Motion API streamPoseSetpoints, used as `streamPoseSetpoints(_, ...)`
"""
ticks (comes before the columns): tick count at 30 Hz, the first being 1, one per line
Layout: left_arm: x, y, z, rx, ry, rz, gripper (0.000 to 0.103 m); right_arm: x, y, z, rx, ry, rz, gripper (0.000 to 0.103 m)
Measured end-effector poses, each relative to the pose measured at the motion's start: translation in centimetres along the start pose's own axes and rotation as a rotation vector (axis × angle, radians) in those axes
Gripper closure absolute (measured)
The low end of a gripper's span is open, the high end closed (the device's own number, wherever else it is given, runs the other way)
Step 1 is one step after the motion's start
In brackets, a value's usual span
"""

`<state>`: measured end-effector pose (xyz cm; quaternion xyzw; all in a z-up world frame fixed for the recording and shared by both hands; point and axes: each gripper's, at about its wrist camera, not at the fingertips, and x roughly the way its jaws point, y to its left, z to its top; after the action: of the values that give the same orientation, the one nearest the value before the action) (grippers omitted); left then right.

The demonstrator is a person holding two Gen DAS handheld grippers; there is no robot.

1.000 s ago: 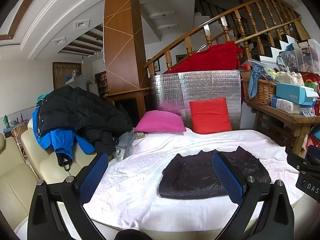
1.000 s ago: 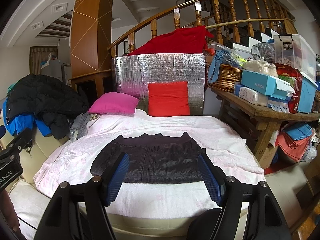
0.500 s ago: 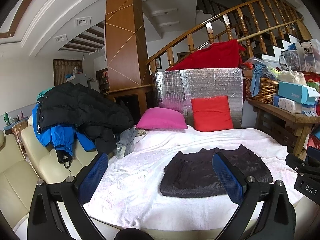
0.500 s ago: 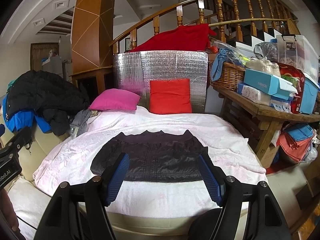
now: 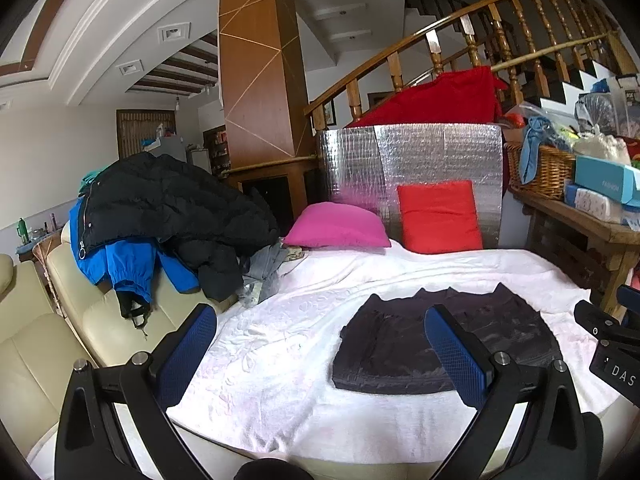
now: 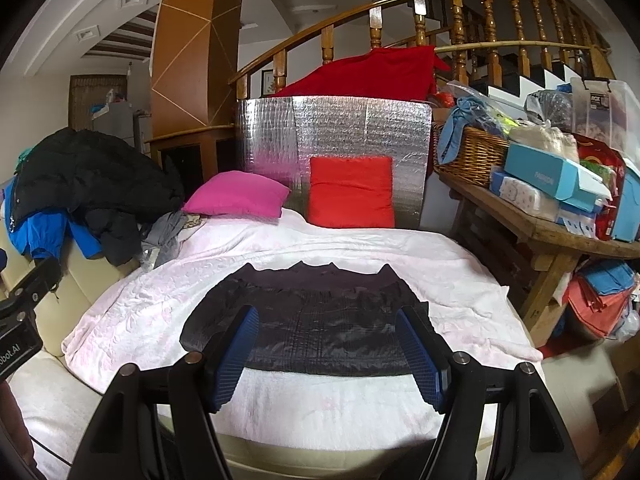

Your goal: Fold large clothes

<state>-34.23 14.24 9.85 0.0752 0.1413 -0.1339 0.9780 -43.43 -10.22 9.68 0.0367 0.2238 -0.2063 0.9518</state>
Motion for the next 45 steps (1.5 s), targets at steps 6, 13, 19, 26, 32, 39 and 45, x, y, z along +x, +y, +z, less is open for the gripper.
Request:
streamPoseSetpoints(6,1.7,-0.8,0.2,0.01,0.023,0.008,0.0,2.0,0.2,0.2,-0.019,0.01,-0.006,0.028)
streamPoseSetpoints(13,3.2,-1.7,0.3,0.02,0.035,0.0,0.0,3.8,-0.1,0.5,-0.026,0.014,-0.021,0.028)
streamPoseSetpoints(19,4.2,-2.1,0.6,0.023,0.044,-0.006,0.0,5.0,-0.6,0.8,-0.021,0.027,-0.031,0.028)
streamPoseSetpoints(26,4.8,-2.1,0.7,0.014,0.049,-0.016,0.0,5.5,-0.2,0.9,-0.028,0.039,-0.045,0.028)
streamPoseSetpoints(32,5.1,-2.3,0.6,0.015,0.051,-0.032,0.0,5.6,-0.2,0.7,-0.025,0.048,-0.058,0.028)
streamPoseSetpoints(39,5.7,-2.2,0.7,0.009,0.06,-0.021,0.0,6.1,0.0,0.8,-0.028,0.053,-0.053,0.028)
streamPoseSetpoints(45,7.3,-2.6,0.8,0.013,0.082,-0.011,0.0,8.0,-0.4,1.1,-0.022,0.08,-0.044,0.028)
